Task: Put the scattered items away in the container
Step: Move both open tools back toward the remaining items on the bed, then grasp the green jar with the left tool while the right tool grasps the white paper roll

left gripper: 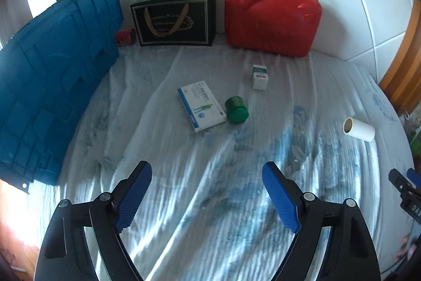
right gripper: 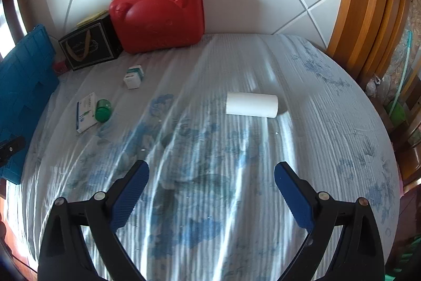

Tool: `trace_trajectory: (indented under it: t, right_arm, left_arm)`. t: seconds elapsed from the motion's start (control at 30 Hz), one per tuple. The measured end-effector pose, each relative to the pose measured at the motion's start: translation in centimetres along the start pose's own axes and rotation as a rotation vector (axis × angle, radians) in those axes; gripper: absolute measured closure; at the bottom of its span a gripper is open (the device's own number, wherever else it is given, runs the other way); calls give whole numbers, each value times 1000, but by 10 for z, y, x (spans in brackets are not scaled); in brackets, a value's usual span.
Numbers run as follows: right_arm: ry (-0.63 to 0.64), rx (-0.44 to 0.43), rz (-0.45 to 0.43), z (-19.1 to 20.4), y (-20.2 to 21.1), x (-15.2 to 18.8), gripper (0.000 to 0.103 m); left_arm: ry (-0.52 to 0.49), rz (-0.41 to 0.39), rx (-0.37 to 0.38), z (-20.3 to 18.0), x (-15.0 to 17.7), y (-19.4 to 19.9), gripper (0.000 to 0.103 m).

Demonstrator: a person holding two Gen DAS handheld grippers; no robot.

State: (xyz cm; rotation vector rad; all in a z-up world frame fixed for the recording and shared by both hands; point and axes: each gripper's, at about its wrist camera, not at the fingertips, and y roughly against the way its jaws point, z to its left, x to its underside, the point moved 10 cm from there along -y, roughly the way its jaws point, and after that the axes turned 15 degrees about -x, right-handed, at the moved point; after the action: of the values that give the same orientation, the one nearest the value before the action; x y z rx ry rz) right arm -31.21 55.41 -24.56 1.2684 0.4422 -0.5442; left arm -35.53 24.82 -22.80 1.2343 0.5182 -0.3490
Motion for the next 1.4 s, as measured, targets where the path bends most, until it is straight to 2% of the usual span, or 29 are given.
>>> trace_trajectory:
  t: [0.3, 0.63, 0.87, 0.9, 0.93, 1.07, 1.23, 1.4]
  right_arm:
    - [-17, -50, 65, -69, -54, -29, 5]
    - [-139, 6, 115, -117, -115, -42, 5]
    - [-170, 17, 118, -126, -150, -53, 5]
    - [-171, 14, 116, -125, -153, -53, 4]
    - [-173, 11, 114, -125, -156, -54, 0]
    - [-179, -18, 99, -124, -165, -60, 0]
    - [-120, -16, 94, -112, -170, -68, 0]
    - [-127, 21, 78, -118, -179, -82, 0]
  left_arm:
    - [-1, 111, -67, -58, 4, -48, 17]
    - [-55, 147, -94, -89, -42, -139, 17]
    - [-80, 188, -76, -123, -56, -190, 17]
    - [-96, 174, -99, -126, -56, -192, 17]
    - [-114, 155, -128, -128, -56, -193, 22]
    - [-131, 118, -141, -136, -56, -188, 33]
    - [-105, 159, -87, -142, -59, -194, 30]
    - [-68, 176, -54, -142, -59, -199, 27]
